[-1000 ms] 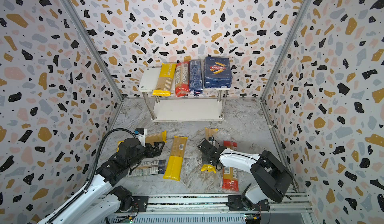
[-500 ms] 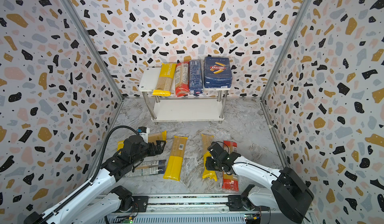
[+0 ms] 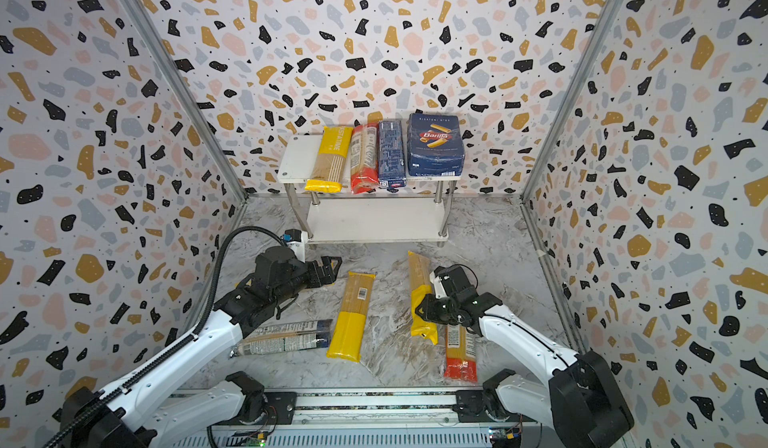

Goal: Place and organize the pasta boxes and bags onto the shelf
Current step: 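Lift the yellow-banded bag and swing it toward the left gripper with the right gripper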

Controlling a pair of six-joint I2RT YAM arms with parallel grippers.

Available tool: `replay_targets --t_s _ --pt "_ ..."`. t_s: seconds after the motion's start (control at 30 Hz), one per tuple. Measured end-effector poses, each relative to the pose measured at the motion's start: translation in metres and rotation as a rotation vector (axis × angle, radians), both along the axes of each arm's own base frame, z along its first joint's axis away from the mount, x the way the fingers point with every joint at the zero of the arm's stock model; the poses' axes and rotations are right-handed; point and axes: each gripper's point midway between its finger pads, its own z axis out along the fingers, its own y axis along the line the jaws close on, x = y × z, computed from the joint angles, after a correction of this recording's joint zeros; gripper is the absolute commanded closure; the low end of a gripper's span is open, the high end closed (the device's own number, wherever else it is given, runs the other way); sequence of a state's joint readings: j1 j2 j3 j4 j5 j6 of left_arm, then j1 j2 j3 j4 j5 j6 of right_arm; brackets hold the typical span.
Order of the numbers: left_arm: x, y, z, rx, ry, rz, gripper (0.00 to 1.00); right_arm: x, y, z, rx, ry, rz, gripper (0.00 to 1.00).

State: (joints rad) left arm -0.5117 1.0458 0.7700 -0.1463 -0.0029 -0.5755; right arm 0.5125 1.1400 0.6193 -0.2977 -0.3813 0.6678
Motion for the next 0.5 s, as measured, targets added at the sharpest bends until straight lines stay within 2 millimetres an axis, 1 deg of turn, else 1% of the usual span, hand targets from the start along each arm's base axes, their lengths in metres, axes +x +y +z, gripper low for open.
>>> replay_targets --t_s 0.1,0.2,0.37,0.5 --pt "0.007 -0.006 0.000 0.005 0.005 -0.012 0.00 0.008 0.005 0.015 0.043 -0.029 0.008 0.84" --pt "0.010 -0.010 -0.004 0.011 0.016 -0.026 0.00 0.015 0.010 0.025 0.079 -0.050 0.015 0.84" --pt "0.009 -0.010 -0.002 0.025 0.007 -0.040 0.00 0.017 0.015 0.025 0.109 -0.037 0.031 0.84" --pt "0.004 -0.006 0.004 0.030 -0.007 -0.039 0.00 0.015 0.018 0.022 0.122 -0.013 0.040 0.84"
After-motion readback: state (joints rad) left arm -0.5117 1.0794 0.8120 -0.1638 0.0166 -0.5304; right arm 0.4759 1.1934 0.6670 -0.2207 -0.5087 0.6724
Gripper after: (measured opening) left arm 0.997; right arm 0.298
